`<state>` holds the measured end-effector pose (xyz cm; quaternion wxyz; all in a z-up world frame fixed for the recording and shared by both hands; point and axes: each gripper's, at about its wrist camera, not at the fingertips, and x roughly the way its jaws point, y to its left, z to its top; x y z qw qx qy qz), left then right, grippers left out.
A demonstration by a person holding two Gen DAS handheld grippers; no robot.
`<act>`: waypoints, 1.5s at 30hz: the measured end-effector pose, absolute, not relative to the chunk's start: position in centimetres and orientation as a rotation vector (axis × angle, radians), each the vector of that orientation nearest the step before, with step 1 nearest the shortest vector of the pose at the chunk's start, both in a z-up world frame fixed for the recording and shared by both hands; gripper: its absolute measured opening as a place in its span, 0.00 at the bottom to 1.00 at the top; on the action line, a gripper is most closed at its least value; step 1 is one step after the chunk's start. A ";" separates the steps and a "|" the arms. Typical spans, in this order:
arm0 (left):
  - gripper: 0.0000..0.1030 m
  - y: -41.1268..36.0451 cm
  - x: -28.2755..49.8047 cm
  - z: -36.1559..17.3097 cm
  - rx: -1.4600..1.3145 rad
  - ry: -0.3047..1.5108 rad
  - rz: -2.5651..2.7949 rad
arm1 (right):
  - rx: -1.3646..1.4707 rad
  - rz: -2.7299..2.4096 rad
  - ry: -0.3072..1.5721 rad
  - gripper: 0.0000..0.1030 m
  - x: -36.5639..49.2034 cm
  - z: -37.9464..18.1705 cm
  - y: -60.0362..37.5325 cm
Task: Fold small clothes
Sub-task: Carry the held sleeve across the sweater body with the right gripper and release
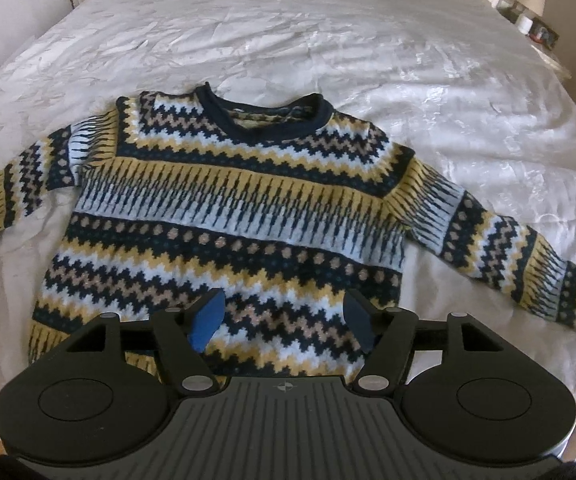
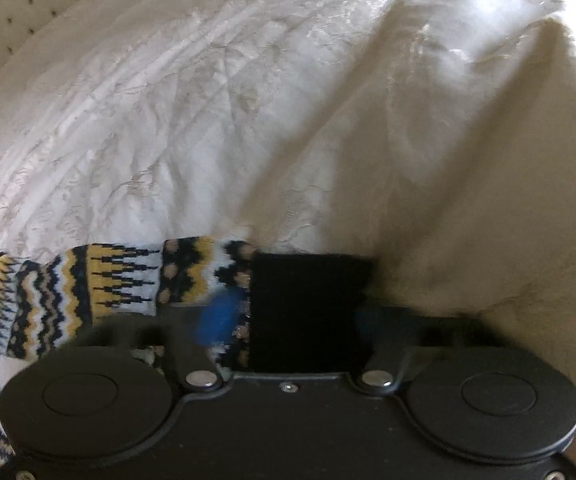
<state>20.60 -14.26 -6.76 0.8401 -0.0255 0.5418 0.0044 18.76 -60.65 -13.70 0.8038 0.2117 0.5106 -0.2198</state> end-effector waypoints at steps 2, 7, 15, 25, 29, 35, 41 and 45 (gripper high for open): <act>0.62 -13.9 20.5 -6.7 -0.054 1.142 0.012 | 0.469 -0.460 1.090 0.23 18.7 -13.5 -60.6; 0.62 -12.4 20.6 -6.5 -0.056 1.128 0.014 | 0.469 -0.418 1.028 0.19 19.5 -10.5 -59.0; 0.62 -8.3 20.8 -7.1 -0.092 1.116 -0.041 | 0.521 -0.276 0.885 0.19 23.0 -3.3 -52.8; 0.62 2.5 22.0 -7.5 -0.141 1.101 -0.080 | 0.534 -0.022 0.784 0.19 31.6 3.0 -35.3; 0.62 7.5 22.3 -7.7 -0.154 1.098 -0.055 | 0.554 0.091 0.787 0.19 34.9 2.6 -27.0; 0.62 13.4 22.6 -8.2 -0.141 1.104 -0.021 | 0.581 0.209 0.872 0.19 40.0 -1.8 -16.3; 0.62 17.1 22.8 -9.3 -0.165 1.128 0.012 | 0.476 0.239 0.990 0.20 42.5 -7.2 -7.8; 0.62 18.3 23.2 -9.8 -0.173 1.142 0.017 | 0.439 0.246 1.041 0.29 43.9 -9.5 -3.9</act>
